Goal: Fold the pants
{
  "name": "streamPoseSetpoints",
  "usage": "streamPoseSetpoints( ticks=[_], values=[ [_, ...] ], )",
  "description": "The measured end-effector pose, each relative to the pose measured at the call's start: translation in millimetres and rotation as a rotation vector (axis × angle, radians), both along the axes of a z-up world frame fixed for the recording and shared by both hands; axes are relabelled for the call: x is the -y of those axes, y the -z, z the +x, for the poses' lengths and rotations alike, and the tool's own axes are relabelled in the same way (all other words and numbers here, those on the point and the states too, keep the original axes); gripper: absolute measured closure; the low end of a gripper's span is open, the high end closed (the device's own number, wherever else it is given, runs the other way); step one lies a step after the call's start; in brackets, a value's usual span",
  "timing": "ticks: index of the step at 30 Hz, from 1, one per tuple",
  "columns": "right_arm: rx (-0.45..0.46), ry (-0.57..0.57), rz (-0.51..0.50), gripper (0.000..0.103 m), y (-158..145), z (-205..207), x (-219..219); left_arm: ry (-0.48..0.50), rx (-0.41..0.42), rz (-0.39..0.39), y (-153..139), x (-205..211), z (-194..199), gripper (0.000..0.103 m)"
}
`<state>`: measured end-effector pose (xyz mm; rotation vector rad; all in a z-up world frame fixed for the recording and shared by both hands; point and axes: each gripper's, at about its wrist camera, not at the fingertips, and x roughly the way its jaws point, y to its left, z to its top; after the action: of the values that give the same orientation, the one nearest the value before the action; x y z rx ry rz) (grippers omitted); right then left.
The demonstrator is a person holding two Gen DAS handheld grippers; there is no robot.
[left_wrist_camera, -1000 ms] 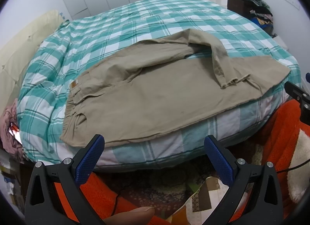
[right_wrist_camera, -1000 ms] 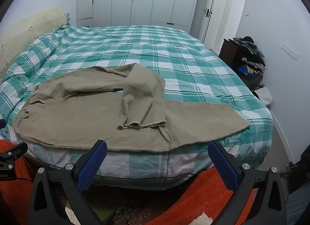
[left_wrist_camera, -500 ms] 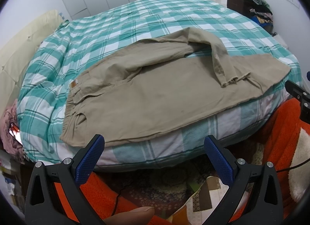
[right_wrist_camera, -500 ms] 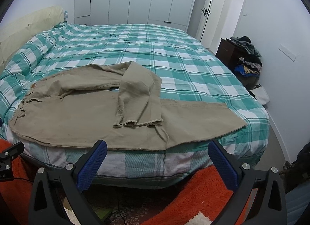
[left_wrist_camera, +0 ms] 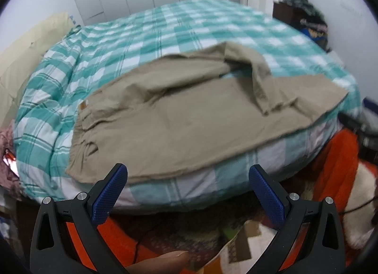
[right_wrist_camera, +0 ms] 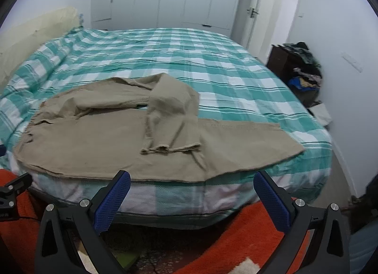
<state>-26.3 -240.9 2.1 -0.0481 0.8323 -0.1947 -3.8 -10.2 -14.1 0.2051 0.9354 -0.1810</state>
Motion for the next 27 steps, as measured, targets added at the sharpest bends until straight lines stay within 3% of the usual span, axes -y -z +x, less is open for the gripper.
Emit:
streamPoseSetpoints(
  ticks=[3,8,10,14,17,19,20,22,23,24,27],
  values=[
    [0.032,-0.108,0.049,0.000,-3,1,-10,-0.028,0.034,-0.007,-9,-6,8,0.000],
    [0.152,-0.314,0.015,0.000,-7,17,-20,-0.063,-0.040,-0.041,3,-14,15,0.001],
    [0.069,-0.330,-0.044,0.000,15,42,-20,-0.064,-0.047,-0.032,7,-13,13,0.001],
    [-0.083,-0.336,0.024,0.001,57,87,-28,-0.059,-0.053,-0.015,12,-8,10,0.001],
    [-0.126,-0.331,0.001,0.007,86,120,-40,-0.060,-0.061,-0.003,14,-7,11,0.001],
    [-0.136,-0.321,-0.100,0.016,107,144,-51,-0.068,-0.062,0.008,15,-9,12,0.001],
    [-0.148,-0.312,-0.149,0.026,117,153,-53,-0.072,-0.063,0.012,16,-11,13,0.001],
    [-0.179,-0.290,-0.244,0.054,135,169,-50,-0.089,-0.069,0.021,20,-17,13,0.001],
    [-0.191,-0.285,-0.272,0.079,140,173,-44,-0.097,-0.073,0.025,22,-19,14,0.001],
    [-0.197,-0.283,-0.272,0.092,139,174,-37,-0.110,-0.080,0.030,26,-23,16,0.000],
    [-0.183,-0.297,-0.244,0.098,116,168,-17,-0.136,-0.106,0.039,35,-30,24,0.001]
  ],
)
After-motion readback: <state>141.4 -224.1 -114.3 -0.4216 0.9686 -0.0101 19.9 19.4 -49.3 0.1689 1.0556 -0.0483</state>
